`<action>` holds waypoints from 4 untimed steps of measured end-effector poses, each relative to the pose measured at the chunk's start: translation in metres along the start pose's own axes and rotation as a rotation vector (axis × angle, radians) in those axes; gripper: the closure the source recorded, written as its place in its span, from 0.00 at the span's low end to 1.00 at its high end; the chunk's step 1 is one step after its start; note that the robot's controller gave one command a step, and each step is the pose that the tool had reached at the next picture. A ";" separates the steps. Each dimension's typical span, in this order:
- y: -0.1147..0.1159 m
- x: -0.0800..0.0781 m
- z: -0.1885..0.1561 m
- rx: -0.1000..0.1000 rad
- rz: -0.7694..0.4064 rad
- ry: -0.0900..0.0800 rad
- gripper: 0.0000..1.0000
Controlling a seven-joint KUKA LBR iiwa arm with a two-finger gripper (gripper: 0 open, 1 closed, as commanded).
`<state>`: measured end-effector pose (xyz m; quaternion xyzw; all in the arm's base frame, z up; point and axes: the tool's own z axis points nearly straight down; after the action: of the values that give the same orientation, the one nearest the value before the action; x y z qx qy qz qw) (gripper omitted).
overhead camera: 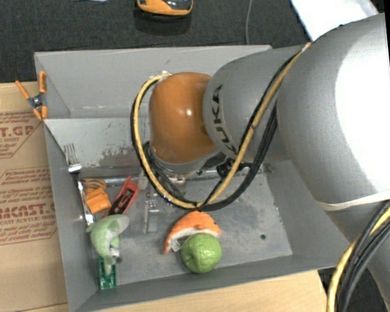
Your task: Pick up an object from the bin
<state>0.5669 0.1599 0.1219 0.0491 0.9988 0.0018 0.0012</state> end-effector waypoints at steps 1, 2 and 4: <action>-0.023 0.035 0.042 0.002 0.028 0.000 0.00; -0.037 0.035 0.051 -0.002 0.074 -0.001 0.00; -0.081 0.062 0.049 -0.002 0.325 -0.005 0.00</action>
Offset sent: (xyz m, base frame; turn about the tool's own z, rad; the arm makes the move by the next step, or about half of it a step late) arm -0.0200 -0.0459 -0.0519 0.1296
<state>0.4976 0.0852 0.0722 0.2100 0.9777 0.0027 0.0034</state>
